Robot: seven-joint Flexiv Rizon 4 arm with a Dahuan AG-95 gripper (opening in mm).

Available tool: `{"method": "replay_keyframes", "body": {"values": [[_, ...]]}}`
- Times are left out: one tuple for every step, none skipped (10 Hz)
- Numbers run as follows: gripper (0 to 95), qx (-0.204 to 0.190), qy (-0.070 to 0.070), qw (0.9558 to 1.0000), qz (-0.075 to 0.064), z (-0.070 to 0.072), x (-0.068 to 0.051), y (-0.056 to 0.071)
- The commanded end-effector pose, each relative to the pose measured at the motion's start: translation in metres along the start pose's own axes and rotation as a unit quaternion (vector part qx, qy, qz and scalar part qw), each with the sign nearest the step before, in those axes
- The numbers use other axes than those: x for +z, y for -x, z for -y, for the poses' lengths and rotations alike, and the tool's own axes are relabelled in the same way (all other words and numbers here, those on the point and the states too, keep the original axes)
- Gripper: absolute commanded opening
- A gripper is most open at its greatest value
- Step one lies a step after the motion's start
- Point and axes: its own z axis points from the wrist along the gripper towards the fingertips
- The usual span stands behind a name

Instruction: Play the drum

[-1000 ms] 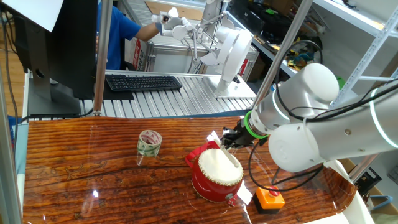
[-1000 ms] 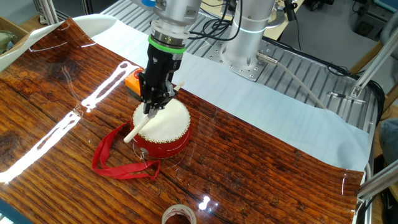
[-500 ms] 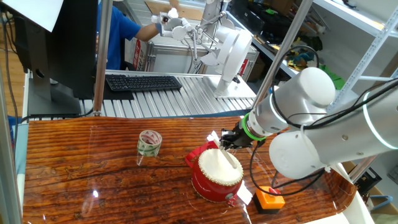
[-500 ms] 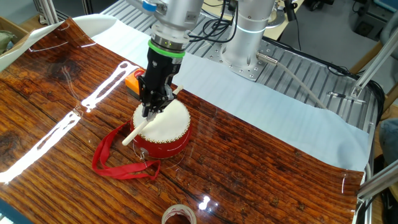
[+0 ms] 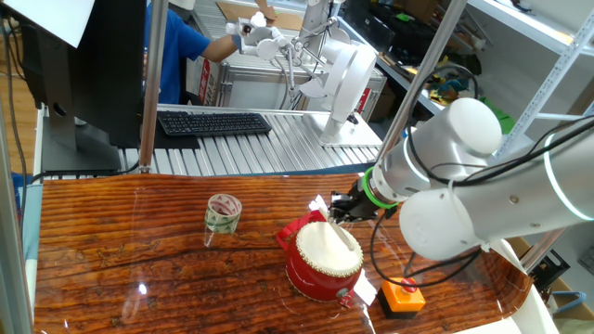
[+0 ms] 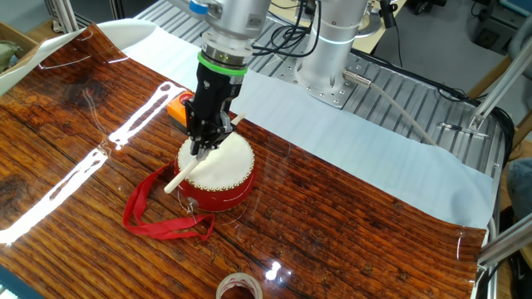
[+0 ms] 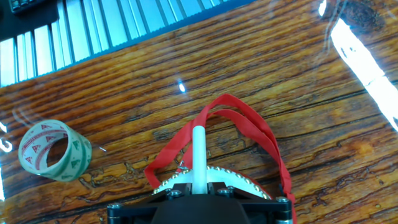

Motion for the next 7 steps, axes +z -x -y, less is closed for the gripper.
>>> {"method": "replay_keyframes", "body": {"values": [[0.0, 0.000, -0.001, 1.0000, -0.003, -0.0004, 0.0011, 0.0003], [0.0, 0.001, -0.002, 1.0000, -0.006, -0.0003, 0.0011, 0.0003], [0.0, 0.002, -0.002, 1.0000, -0.006, -0.0003, 0.0011, 0.0003], [0.0, 0.004, -0.003, 1.0000, -0.006, -0.0003, 0.0011, 0.0003], [0.0, 0.004, -0.005, 1.0000, -0.005, -0.0003, 0.0011, 0.0003], [0.0, 0.003, -0.006, 1.0000, -0.006, -0.0001, 0.0011, 0.0004], [0.0, 0.005, -0.009, 0.9999, -0.006, 0.0002, 0.0012, 0.0004]]}}
